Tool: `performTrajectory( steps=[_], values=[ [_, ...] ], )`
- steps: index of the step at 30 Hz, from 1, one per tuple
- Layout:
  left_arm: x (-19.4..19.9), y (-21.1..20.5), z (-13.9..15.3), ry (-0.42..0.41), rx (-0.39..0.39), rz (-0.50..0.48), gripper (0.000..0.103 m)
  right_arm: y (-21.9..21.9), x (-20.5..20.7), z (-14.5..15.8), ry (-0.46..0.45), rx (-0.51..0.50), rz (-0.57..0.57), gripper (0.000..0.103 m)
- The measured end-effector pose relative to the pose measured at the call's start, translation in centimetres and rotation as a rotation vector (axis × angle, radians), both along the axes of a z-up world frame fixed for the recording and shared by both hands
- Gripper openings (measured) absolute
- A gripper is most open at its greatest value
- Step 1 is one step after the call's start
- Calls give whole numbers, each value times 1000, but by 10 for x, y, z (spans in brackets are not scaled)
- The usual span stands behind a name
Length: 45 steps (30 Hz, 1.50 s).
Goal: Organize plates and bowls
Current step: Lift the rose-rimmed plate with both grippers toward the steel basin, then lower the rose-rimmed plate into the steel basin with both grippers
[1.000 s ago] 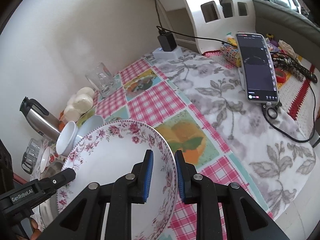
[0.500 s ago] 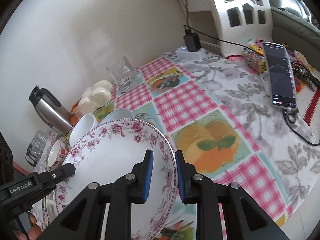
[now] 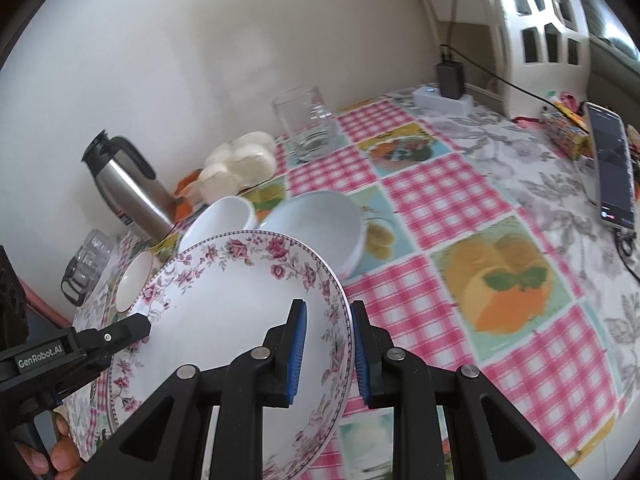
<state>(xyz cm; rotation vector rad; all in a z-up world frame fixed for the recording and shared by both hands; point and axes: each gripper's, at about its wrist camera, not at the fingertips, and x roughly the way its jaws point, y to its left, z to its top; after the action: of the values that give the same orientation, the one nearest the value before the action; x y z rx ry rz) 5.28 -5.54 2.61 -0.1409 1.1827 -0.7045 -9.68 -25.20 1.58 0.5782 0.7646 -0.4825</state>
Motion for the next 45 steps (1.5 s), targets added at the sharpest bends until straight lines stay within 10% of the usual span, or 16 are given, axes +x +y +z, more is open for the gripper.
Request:
performTrajectory(
  steps=[25, 45],
  values=[
    [44, 86, -14, 60, 70, 178, 20, 84, 63, -24, 89, -8, 193, 24],
    [40, 76, -43, 145, 230, 156, 21, 86, 73, -39, 230, 10, 212, 24]
  ],
)
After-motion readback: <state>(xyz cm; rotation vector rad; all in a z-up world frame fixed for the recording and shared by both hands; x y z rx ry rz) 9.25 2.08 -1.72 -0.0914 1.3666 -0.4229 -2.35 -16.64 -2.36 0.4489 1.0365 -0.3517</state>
